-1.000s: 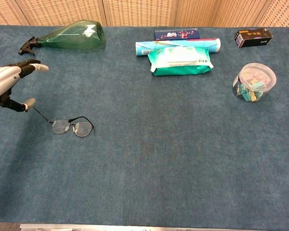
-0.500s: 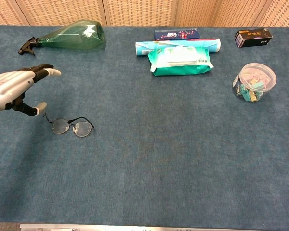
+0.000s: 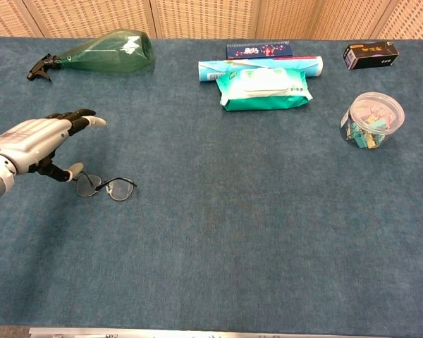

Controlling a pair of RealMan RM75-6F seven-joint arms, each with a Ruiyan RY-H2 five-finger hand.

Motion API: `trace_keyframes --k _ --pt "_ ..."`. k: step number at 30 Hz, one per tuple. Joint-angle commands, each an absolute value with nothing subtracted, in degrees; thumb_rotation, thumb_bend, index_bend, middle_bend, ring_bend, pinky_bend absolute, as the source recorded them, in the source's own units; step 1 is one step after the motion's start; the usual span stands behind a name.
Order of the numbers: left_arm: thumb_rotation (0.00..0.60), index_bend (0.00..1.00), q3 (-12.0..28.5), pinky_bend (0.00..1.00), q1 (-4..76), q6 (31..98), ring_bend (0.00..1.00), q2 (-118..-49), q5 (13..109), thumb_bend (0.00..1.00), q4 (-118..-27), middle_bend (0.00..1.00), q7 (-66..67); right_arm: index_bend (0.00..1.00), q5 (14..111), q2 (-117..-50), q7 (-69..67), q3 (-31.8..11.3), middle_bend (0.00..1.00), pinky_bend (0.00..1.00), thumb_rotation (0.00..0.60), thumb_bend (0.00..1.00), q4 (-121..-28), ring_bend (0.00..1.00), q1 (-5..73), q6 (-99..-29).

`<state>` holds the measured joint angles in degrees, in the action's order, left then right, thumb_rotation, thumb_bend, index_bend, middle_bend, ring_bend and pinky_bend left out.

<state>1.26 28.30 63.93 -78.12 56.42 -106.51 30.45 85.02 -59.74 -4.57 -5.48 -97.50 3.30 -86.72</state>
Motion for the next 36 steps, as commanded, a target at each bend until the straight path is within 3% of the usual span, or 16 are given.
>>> trace_keyframes --k 1,36 --pt "0.600 0.10 1.0 0.00 28.6 63.8 0.00 -78.8 56.2 0.42 -106.0 0.00 31.0 0.52 85.0 -59.7 -4.7 -5.5 0.37 0.28 0.600 0.32 -97.5 0.23 3.3 -86.8" --pt "0.600 0.10 -1.4 0.00 29.6 61.4 0.00 -83.4 53.6 0.42 -100.3 0.00 31.7 0.52 85.2 -59.5 -4.9 -5.6 0.37 0.28 0.600 0.32 -97.7 0.23 3.1 -87.1"
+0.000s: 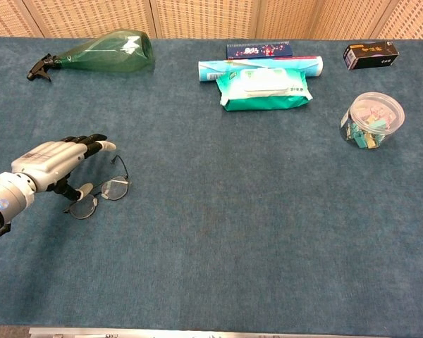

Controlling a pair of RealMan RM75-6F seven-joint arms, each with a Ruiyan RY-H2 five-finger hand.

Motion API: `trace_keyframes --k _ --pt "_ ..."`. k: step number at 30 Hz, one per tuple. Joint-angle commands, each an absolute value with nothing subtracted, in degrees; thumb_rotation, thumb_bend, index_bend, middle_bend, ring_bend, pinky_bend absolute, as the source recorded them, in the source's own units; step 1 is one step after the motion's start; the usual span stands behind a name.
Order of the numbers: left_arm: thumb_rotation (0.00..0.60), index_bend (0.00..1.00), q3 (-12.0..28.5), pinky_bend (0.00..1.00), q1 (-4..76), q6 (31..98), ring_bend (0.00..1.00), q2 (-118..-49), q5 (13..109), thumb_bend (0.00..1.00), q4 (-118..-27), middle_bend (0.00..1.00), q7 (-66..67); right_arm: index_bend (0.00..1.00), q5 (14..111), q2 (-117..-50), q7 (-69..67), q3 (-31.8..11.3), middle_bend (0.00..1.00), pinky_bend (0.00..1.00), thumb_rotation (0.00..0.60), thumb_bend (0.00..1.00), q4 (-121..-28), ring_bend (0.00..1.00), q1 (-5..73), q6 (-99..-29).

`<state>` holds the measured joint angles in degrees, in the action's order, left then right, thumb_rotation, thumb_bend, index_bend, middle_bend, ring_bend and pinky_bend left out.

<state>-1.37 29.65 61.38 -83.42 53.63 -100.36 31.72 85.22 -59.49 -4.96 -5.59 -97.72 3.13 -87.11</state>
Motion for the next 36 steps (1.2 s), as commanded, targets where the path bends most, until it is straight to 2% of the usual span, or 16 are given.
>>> trace_keyframes --k 1,18,25,36 --pt "0.600 0.10 -1.5 0.00 29.6 61.3 0.00 -83.5 53.5 0.42 -100.2 0.00 31.7 0.52 85.2 -59.5 -4.9 -5.6 0.37 0.28 0.600 0.32 -97.7 0.23 3.1 -87.1" --pt "0.600 0.10 -1.7 0.00 28.7 62.2 0.00 -82.7 54.0 0.42 -100.1 0.00 30.1 0.52 85.1 -59.3 -5.4 -5.8 0.37 0.28 0.600 0.32 -97.8 0.23 3.0 -87.3" --pt "0.600 0.10 -0.9 0.00 27.5 66.0 0.00 -78.5 55.9 0.42 -104.8 0.00 29.4 0.52 85.4 -59.4 -5.1 -5.6 0.37 0.28 0.600 0.32 -97.9 0.23 3.0 -87.4" --pt "0.600 0.10 0.3 0.00 24.5 75.6 0.00 -74.0 62.5 0.39 -114.0 0.00 31.0 0.52 85.4 -59.6 -4.4 -5.5 0.37 0.28 0.600 0.32 -97.9 0.23 3.1 -87.1"
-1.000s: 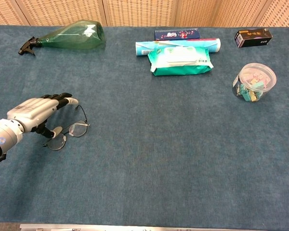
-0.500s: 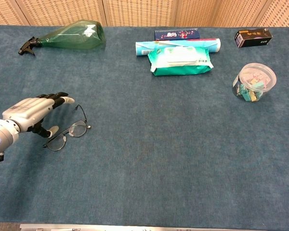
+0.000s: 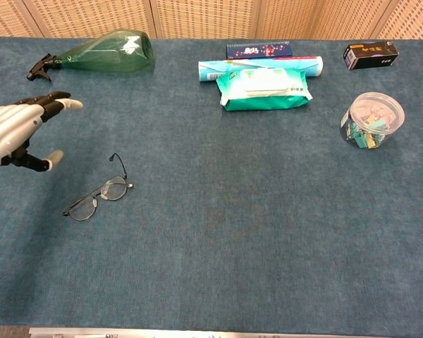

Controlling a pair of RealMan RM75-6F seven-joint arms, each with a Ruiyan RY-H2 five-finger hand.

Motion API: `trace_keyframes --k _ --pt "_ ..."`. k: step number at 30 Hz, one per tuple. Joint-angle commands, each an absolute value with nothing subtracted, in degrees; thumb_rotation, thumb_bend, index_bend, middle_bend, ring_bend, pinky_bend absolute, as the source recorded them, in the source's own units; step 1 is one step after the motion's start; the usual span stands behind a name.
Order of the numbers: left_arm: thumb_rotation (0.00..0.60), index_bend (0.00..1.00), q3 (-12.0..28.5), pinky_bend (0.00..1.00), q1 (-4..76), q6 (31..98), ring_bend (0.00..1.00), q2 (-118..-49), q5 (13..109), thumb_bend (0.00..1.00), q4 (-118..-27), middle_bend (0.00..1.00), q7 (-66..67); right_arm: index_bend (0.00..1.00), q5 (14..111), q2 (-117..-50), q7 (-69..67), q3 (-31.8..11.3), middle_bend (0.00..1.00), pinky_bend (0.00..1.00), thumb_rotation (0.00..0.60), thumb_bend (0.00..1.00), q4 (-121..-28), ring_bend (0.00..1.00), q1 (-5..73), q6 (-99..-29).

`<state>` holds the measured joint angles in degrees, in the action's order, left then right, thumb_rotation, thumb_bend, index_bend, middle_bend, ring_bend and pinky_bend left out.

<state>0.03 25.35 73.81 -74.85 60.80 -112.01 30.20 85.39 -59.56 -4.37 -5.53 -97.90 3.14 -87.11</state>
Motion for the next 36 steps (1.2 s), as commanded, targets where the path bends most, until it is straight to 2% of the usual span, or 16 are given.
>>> trace_keyframes --k 1,5,13,23,36 --pt "0.600 0.11 0.1 0.00 24.2 76.1 0.00 -74.0 63.0 0.39 -114.5 0.00 31.3 0.52 85.4 -59.6 -4.3 -5.5 0.37 0.28 0.600 0.32 -97.9 0.23 3.1 -87.1" --pt "0.600 0.12 -0.3 0.00 22.9 79.3 0.00 -74.3 66.1 0.38 -117.9 0.00 33.0 0.52 85.4 -59.6 -4.3 -5.5 0.37 0.28 0.600 0.32 -97.9 0.23 3.1 -87.2" --pt "0.600 0.14 -0.2 0.00 22.4 81.3 0.00 -76.0 69.4 0.37 -122.5 0.00 38.0 0.52 85.5 -59.6 -4.1 -5.5 0.37 0.28 0.600 0.32 -98.0 0.23 3.2 -87.1" --pt "0.600 0.14 -1.3 0.00 23.4 79.8 0.00 -80.7 72.1 0.37 -124.3 0.00 45.5 0.52 85.5 -59.6 -4.3 -5.4 0.37 0.28 0.600 0.32 -98.0 0.23 3.2 -87.0" --pt "0.600 0.14 1.9 0.00 25.2 78.6 0.00 -85.4 67.7 0.36 -122.0 0.00 49.7 0.52 85.1 -59.4 -4.6 -5.6 0.37 0.28 0.600 0.32 -97.9 0.23 3.3 -86.9"
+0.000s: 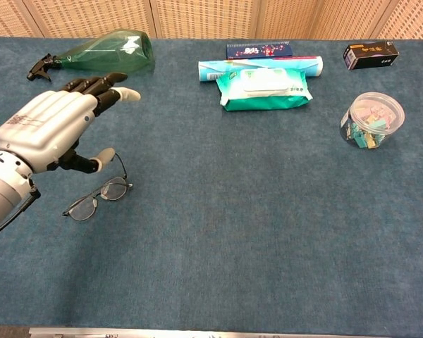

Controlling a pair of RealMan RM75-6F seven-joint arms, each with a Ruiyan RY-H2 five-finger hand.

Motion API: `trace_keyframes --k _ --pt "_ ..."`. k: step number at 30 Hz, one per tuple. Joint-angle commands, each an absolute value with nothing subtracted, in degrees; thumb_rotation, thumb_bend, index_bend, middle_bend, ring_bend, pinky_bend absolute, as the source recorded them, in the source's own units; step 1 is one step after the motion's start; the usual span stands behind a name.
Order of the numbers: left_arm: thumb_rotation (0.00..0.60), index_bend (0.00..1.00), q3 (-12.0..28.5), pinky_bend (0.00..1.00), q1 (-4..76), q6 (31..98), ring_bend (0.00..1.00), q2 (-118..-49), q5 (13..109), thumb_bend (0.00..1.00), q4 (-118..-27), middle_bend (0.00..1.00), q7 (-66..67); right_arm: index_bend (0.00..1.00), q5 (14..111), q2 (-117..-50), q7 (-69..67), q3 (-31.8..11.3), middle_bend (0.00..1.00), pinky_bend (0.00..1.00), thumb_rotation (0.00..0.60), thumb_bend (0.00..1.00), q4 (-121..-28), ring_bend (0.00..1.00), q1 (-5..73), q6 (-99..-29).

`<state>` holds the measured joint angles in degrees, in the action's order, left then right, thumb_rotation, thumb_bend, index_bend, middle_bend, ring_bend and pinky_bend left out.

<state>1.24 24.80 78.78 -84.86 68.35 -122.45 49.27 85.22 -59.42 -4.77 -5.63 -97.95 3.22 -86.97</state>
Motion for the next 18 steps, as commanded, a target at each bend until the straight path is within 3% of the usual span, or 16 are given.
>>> trace_keyframes --k 1,18 --pt "0.600 0.14 2.0 0.00 25.3 78.6 0.00 -85.5 67.7 0.36 -121.9 0.00 49.8 0.52 85.1 -59.4 -4.6 -5.6 0.37 0.28 0.600 0.32 -98.0 0.23 3.3 -86.8" --pt "0.600 0.14 0.7 0.00 25.3 81.5 0.00 -90.1 76.4 0.36 -114.2 0.00 54.5 0.52 85.0 -59.4 -4.4 -5.6 0.37 0.28 0.600 0.32 -98.1 0.23 3.3 -86.8"
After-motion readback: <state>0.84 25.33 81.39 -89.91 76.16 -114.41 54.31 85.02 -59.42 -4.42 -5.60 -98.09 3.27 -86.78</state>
